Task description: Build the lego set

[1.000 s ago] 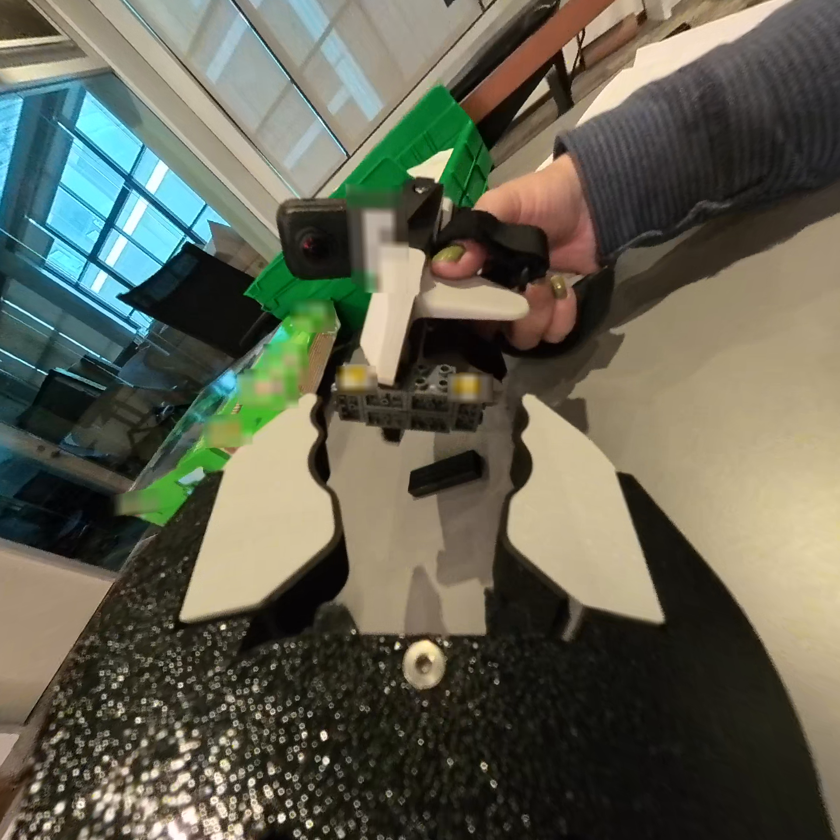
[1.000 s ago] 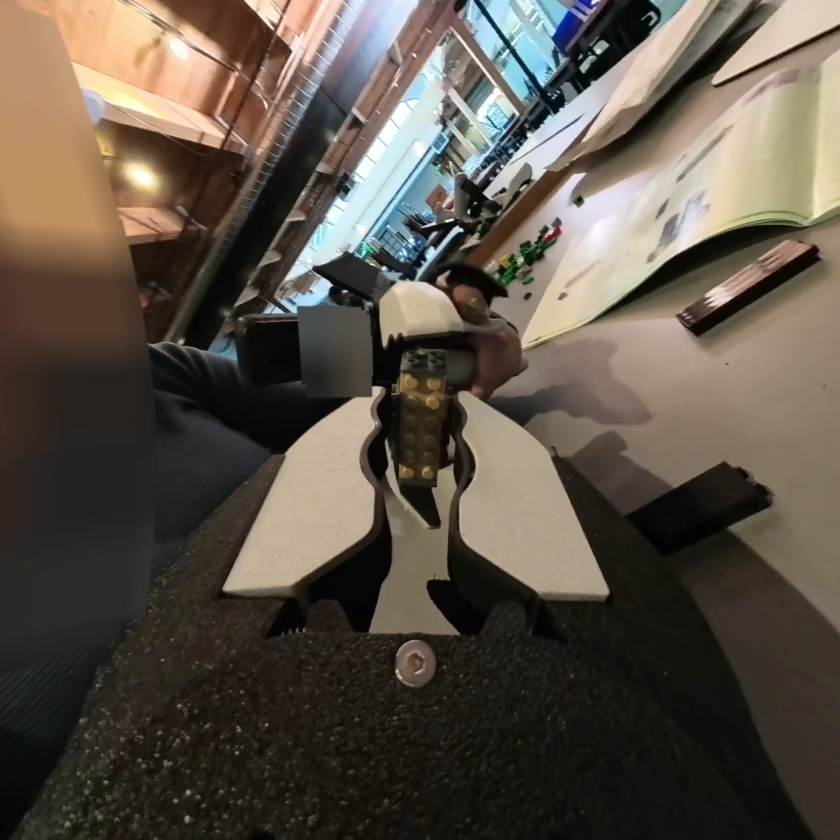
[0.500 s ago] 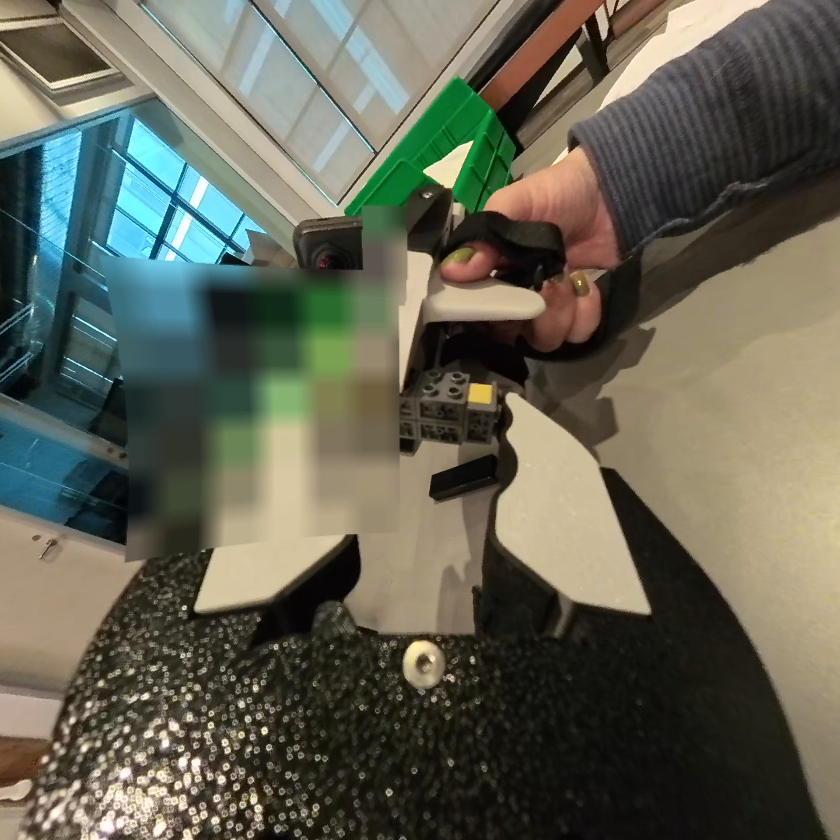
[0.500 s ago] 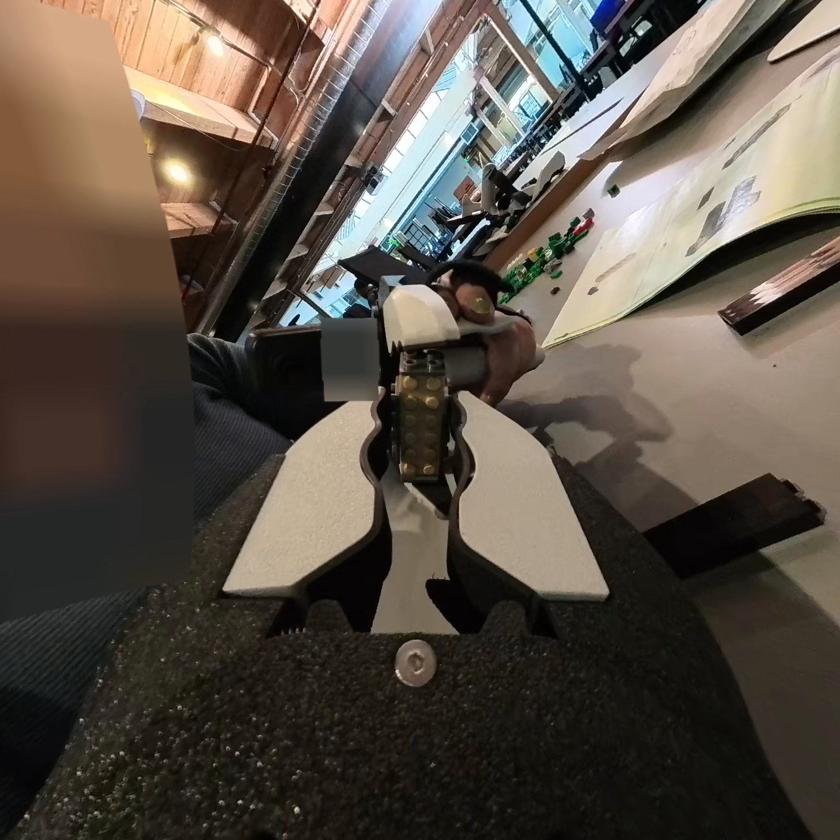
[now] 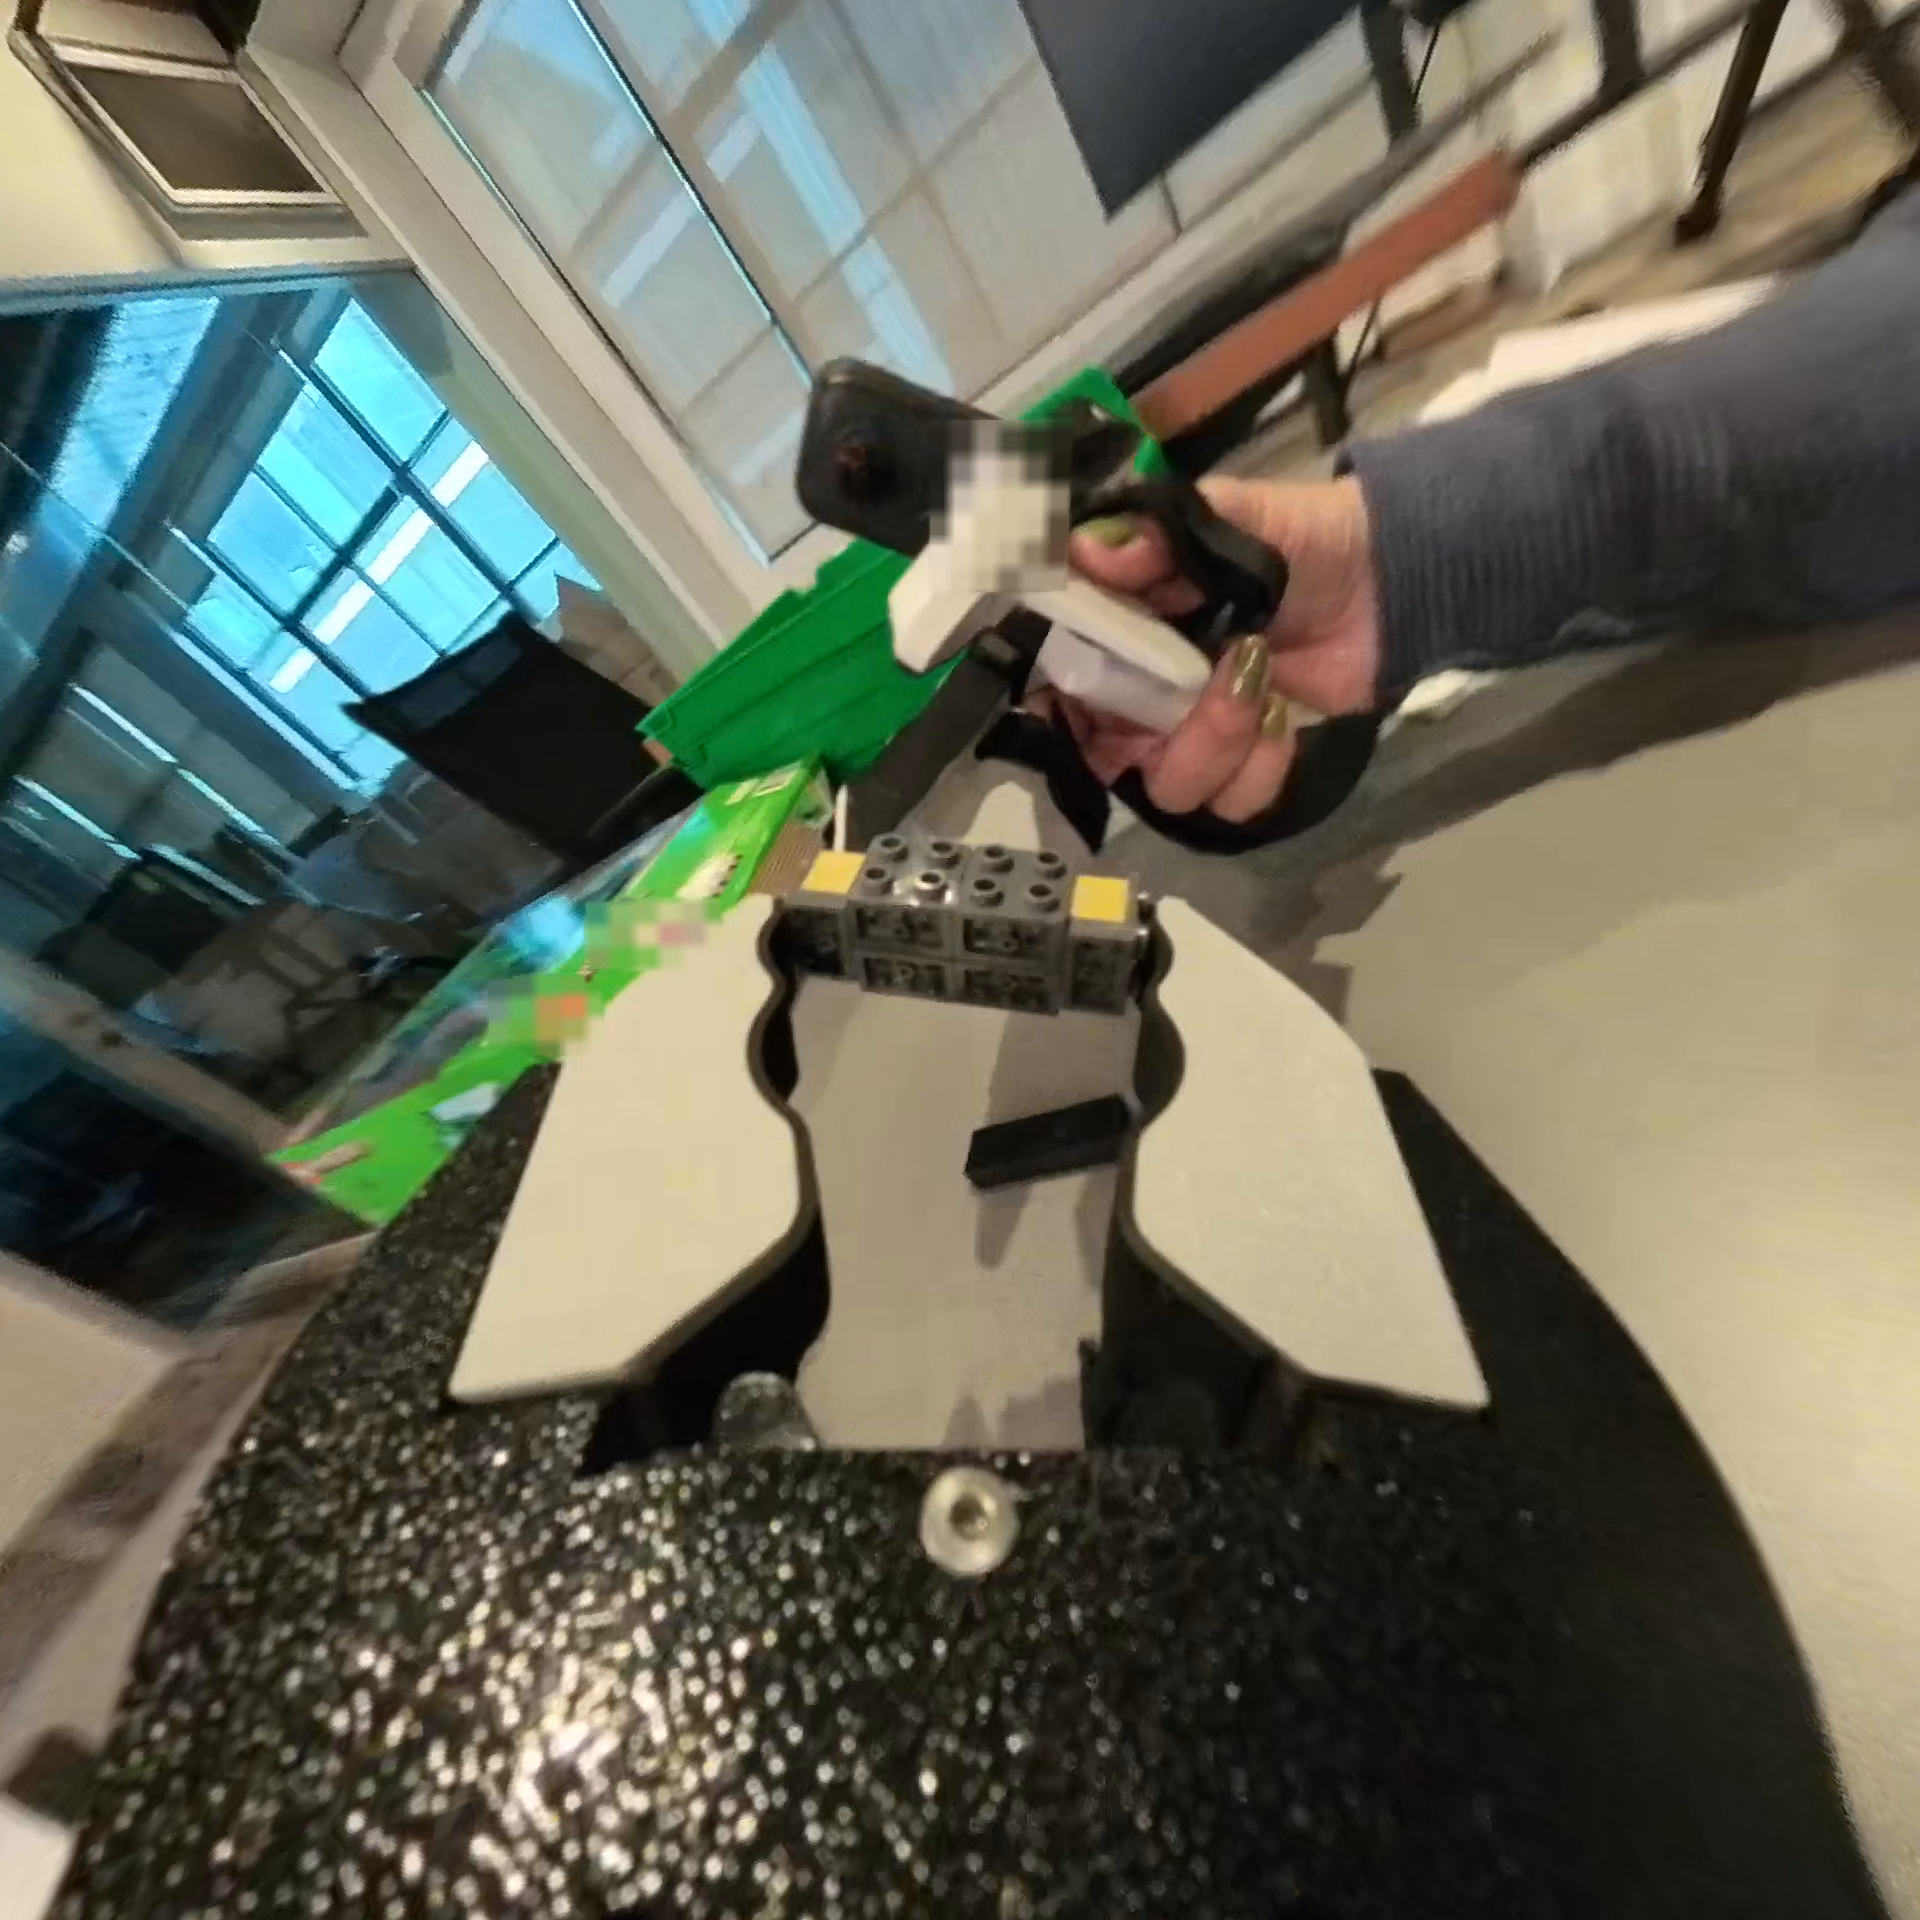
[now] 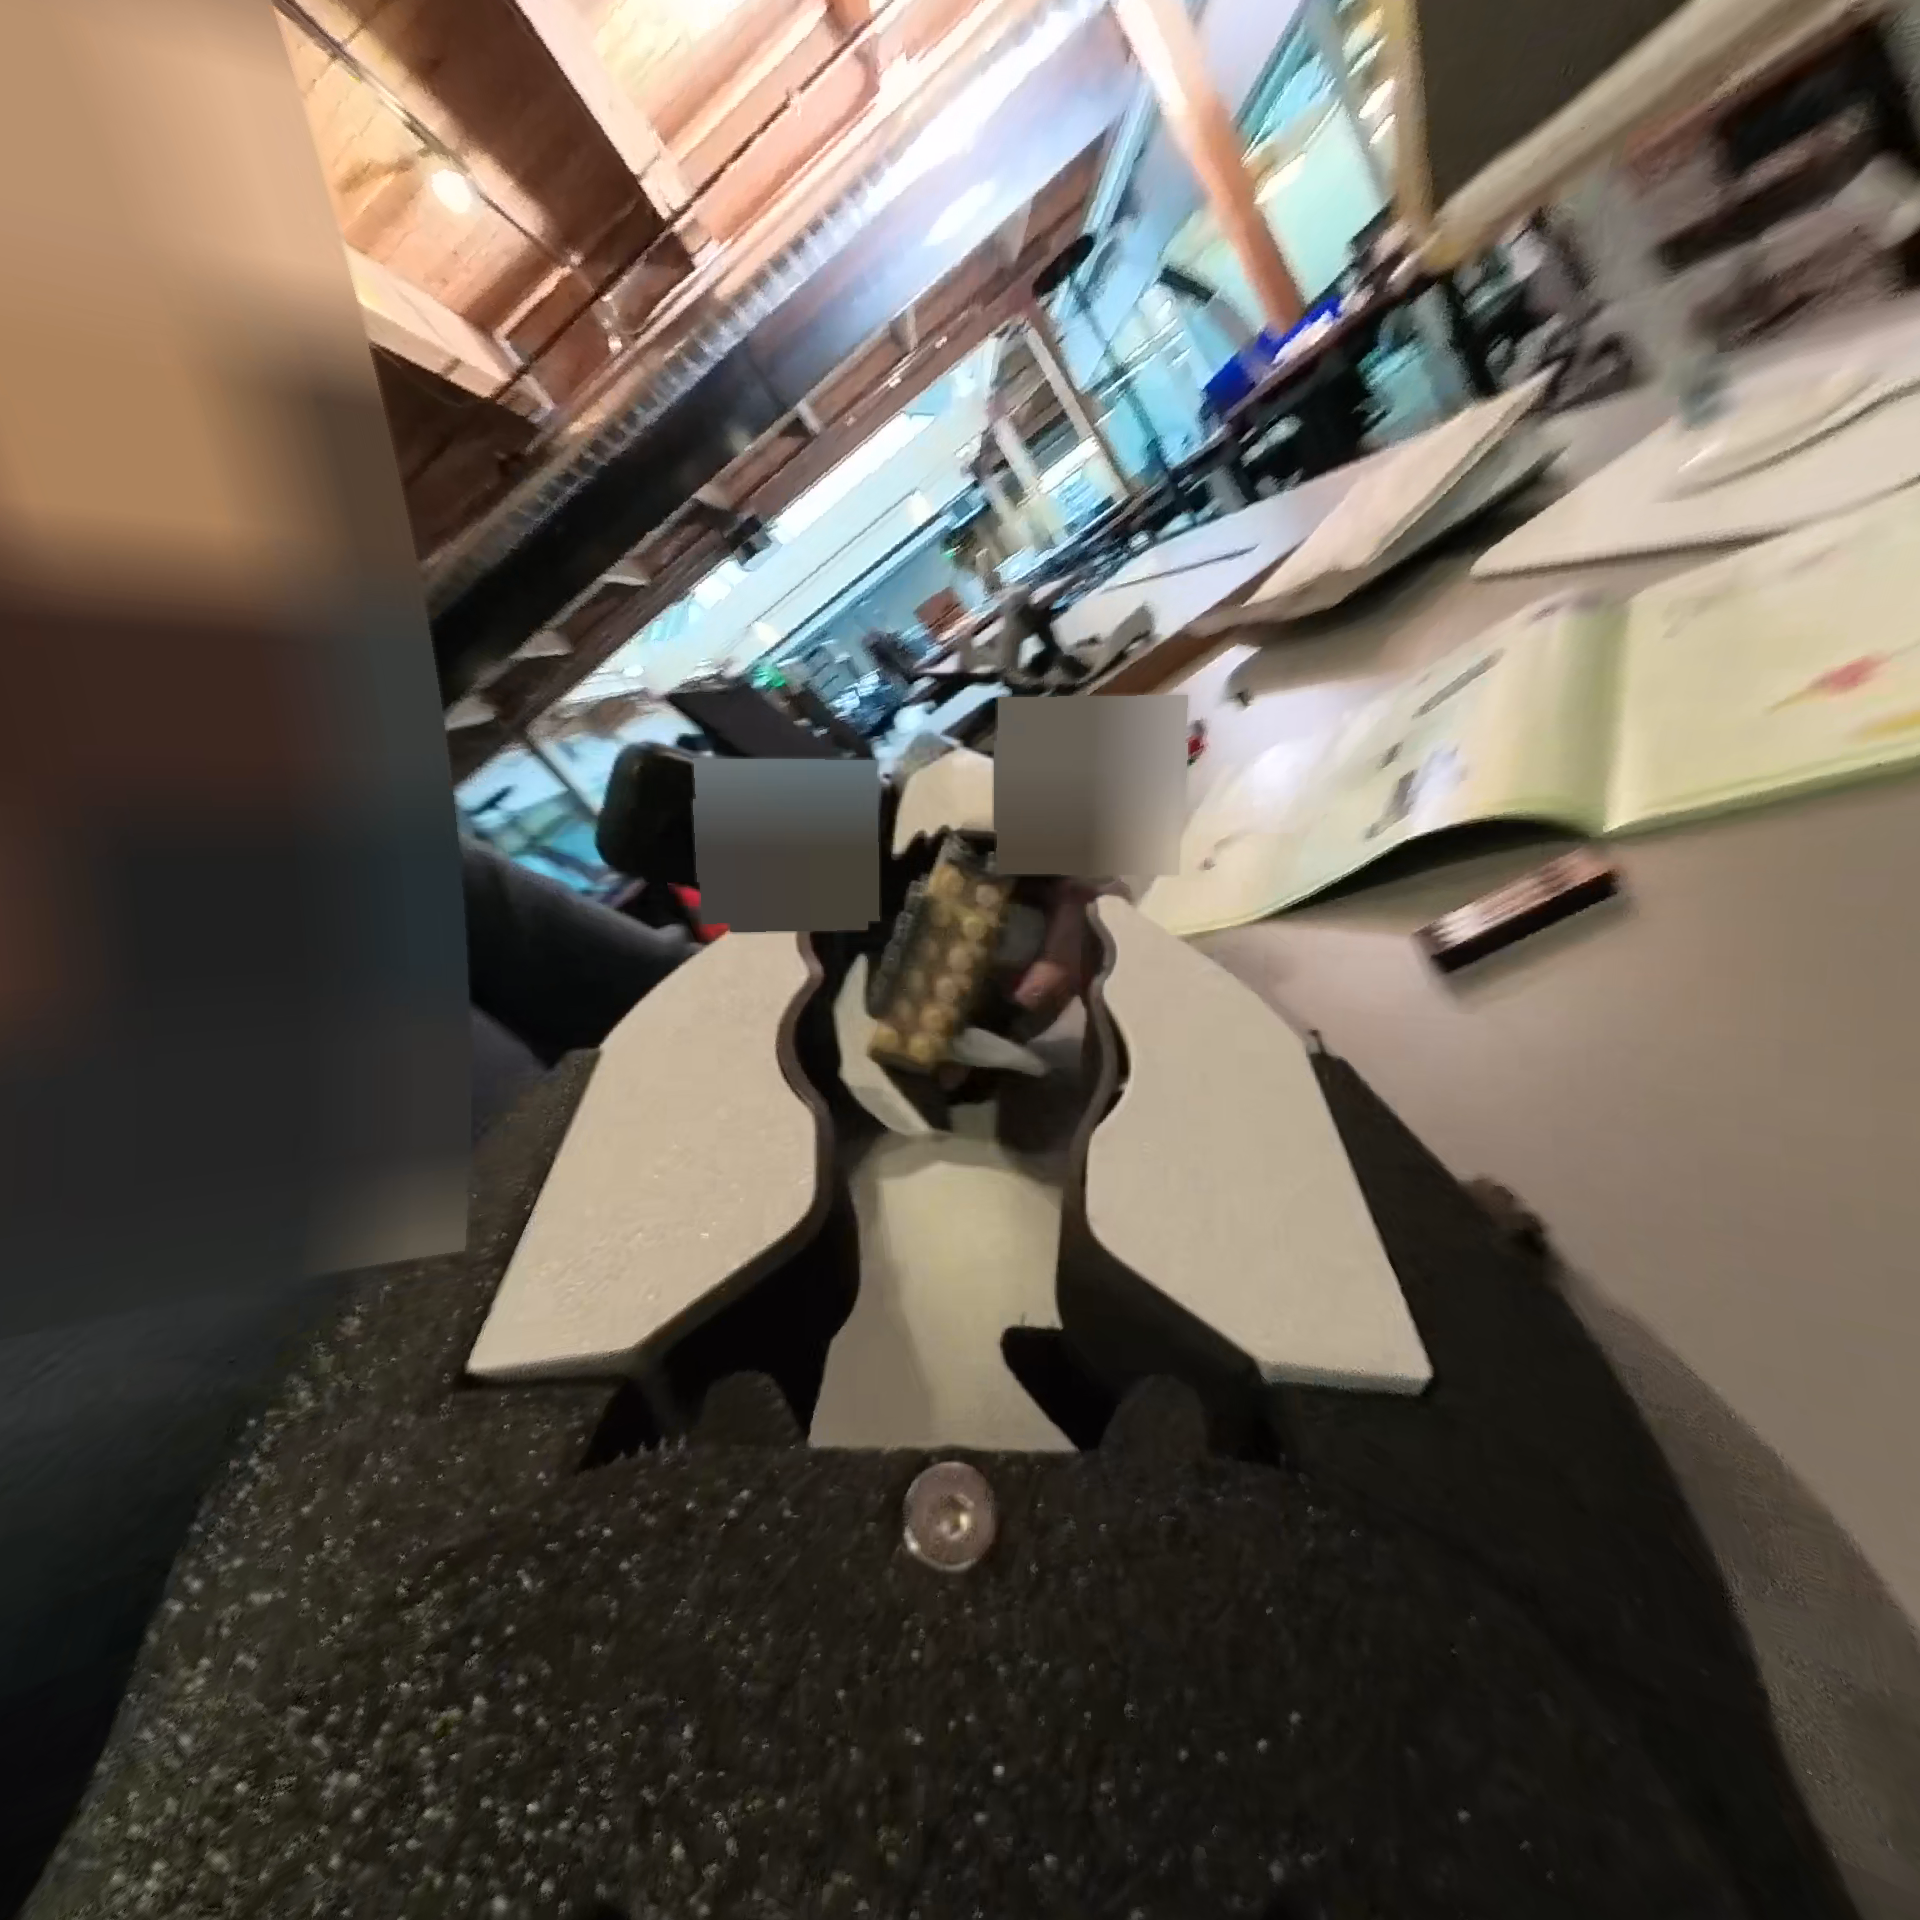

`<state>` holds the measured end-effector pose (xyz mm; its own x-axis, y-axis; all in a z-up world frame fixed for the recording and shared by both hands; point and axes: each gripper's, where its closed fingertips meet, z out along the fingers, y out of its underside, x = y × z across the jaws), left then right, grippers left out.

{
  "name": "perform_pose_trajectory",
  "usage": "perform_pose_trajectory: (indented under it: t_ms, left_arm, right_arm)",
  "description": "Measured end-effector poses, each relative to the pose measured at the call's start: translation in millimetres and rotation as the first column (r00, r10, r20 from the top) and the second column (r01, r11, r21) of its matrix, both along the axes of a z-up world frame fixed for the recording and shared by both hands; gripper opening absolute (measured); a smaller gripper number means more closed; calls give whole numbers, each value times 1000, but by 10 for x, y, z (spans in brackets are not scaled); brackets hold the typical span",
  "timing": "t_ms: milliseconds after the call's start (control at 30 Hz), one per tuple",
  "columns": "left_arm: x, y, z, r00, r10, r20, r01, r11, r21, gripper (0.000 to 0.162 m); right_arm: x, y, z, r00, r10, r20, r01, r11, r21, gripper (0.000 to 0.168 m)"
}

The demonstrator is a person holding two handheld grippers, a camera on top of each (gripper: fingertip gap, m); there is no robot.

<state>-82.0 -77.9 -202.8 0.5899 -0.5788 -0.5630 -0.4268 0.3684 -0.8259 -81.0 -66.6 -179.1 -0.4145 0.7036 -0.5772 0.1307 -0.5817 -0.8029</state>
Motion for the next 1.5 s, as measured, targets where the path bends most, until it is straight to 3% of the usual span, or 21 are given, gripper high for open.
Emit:
perform_pose_trajectory:
  t_ms: [200, 333, 467, 567, 733, 900, 1167, 1300, 1500]
  left_arm:
    - [-151, -78, 221, 930, -155, 334, 198, 975, -98, 63]
    - [-222, -134, 327, 855, -229, 466, 307, 946, -99, 63]
    - [-239, -146, 348, 815, -254, 521, 358, 927, -108, 63]
    - [-252, -113, 329, 839, -231, 493, 314, 945, -92, 63]
    - [-250, 52, 136, 973, -42, 227, 50, 998, -29, 63]
    - [-104, 35, -9, 998, -31, 63, 31, 1000, 0, 63]
    - [-26, 0, -28, 998, -57, 36, 56, 998, 6, 64]
    - [17, -24, -36, 997, -73, 26, 72, 997, 12, 64]
    - [57, -112, 40, 982, -152, 108, 153, 988, -9, 70]
  right_arm:
    - [158, 311, 79, 974, -217, -62, 224, 966, 127, 43]
    - [153, 285, 105, 972, -214, -92, 226, 964, 143, 42]
    - [57, 112, 72, 977, -195, -90, 213, 932, 294, 41]
    - [-23, -42, 31, 990, -136, -48, 144, 943, 299, 41]
    - [-162, -201, -39, 998, -5, 57, 2, 998, 55, 39]
    - [-284, -301, -168, 989, 9, 144, -14, 999, 36, 43]
    - [-290, -392, -207, 979, 102, 177, -90, 993, -75, 40]
    - [-300, -454, -225, 973, 141, 181, -127, 988, -88, 29]
    - [-258, -472, -184, 968, 195, 156, -171, 973, -156, 27]
